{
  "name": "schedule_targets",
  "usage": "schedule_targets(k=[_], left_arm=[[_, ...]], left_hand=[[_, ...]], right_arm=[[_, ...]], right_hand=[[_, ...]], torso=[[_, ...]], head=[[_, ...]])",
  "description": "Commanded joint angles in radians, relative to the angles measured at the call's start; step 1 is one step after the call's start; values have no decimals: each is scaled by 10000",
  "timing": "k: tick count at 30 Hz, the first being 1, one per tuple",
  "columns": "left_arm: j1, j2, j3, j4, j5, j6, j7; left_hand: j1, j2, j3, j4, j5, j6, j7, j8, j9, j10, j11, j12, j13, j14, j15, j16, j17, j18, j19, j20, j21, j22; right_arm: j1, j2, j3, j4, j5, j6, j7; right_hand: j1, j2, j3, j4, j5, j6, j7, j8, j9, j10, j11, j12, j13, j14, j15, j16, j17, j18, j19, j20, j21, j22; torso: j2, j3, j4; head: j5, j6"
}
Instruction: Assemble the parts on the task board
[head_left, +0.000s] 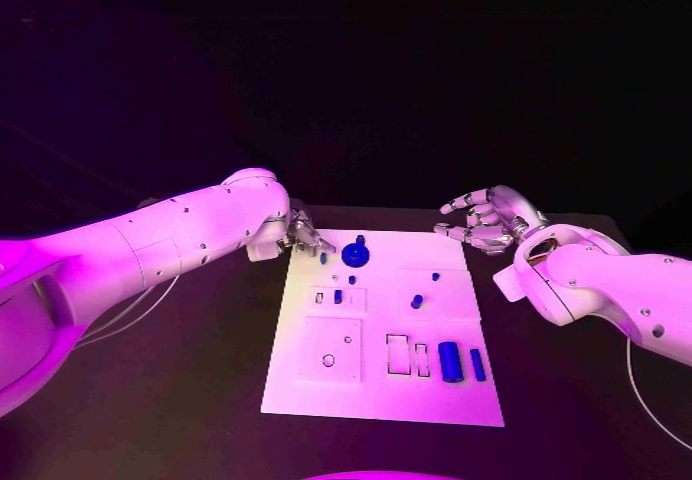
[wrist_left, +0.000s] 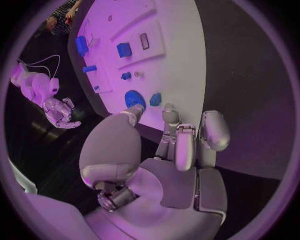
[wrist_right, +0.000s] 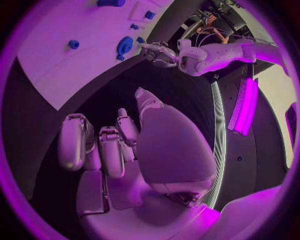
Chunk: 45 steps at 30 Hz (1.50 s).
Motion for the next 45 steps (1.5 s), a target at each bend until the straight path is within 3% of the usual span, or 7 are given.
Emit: schedule_targets(k=[1, 17, 22, 31, 35, 38, 45], left_arm=[[-39, 51, -12, -48, 170, 295, 233], [-85, 110, -31, -80, 386, 86, 407], [-86, 119, -32, -74, 436, 83, 472], [-87, 122, -34, -75, 558, 9, 568], [-87, 91, -35, -66, 799, -127, 590], [-88, 25, -35, -19, 997, -266, 584], [-90, -379, -34, 454, 1529, -501, 469]], left_hand=[[109, 28, -85, -3, -5, 56, 7, -47, -16, -49, 22, 35, 0, 802, 47, 25, 1899, 137, -26, 74, -17, 4], [889, 460, -39, -15, 12, 255, -48, 28, -113, 83, -27, 223, 119, 833, 12, 78, 1981, 115, 40, 76, 55, 141], [1692, 727, 255, -83, 2, 388, -141, 149, -118, 113, -109, 265, 115, 845, -57, 97, 2010, 109, 55, 39, 80, 192], [2853, 958, 1134, -319, -22, 443, -305, 486, 102, 205, -258, 316, 133, 866, -180, 129, 2065, 90, 88, -60, 123, 293], [3105, 957, 1667, -457, -43, 413, -357, 725, 325, 304, -309, 376, 193, 870, -222, 136, 2076, 85, 95, -102, 136, 326], [3162, 846, 2641, -716, -70, 275, -356, 1030, 676, 432, -331, 470, 284, 856, -242, 114, 2034, 80, 108, -136, 153, 365], [2916, 641, 3384, -964, -73, 228, -378, 1218, 898, 574, -335, 648, 458, 832, -252, 75, 1961, 76, 111, -134, 157, 383]], right_arm=[[-5, 12, 1, 10, -65, 104, 122], [-5, 30, 1, -8, -67, 107, 98], [-5, 38, 1, -14, -68, 123, 90], [-5, 56, 1, -29, -68, 141, 83], [-5, 63, 1, -41, -68, 159, 77], [-5, 66, 1, -54, -69, 181, 66], [-5, 66, 0, -73, -69, 221, 55]], right_hand=[[-103, -6, 55, 1, 45, -20, -22, 48, -9, -82, -3, -52, -8, 886, 12, -39, 2039, 78, -54, 20, -43, 731], [-100, 5, 88, -11, 56, -23, -25, 62, -20, -79, -6, -46, -13, 889, 9, -36, 2049, 78, -52, 18, -49, 731], [-100, 8, 91, -11, 57, -23, -25, 63, -21, -78, -6, -45, -12, 889, 9, -37, 2047, 79, -54, 17, -55, 728], [-102, 15, 97, -10, 59, -23, -26, 65, -22, -74, -6, -42, -10, 887, 8, -39, 2041, 80, -56, 17, -60, 725], [-102, 15, 97, -10, 59, -23, -26, 65, -22, -74, -6, -42, -10, 887, 8, -39, 2041, 80, -56, 17, -60, 725], [-102, 15, 97, -10, 59, -23, -26, 65, -22, -74, -6, -42, -10, 887, 8, -39, 2041, 80, -56, 17, -60, 725], [-110, 26, 114, -8, 65, -18, -27, 75, -27, -75, -8, -41, -15, 886, 7, -42, 2036, 80, -56, 16, -66, 723]], torso=[[3, -3, 6], [5, 4, 4], [0, 4, 8], [-1, 4, 2], [1, 7, 1], [-3, 8, 8], [-15, 17, 15]], head=[[-4, 1], [-4, -22], [-9, -32], [-6, -42], [-10, -57], [2, -65], [11, -88]])
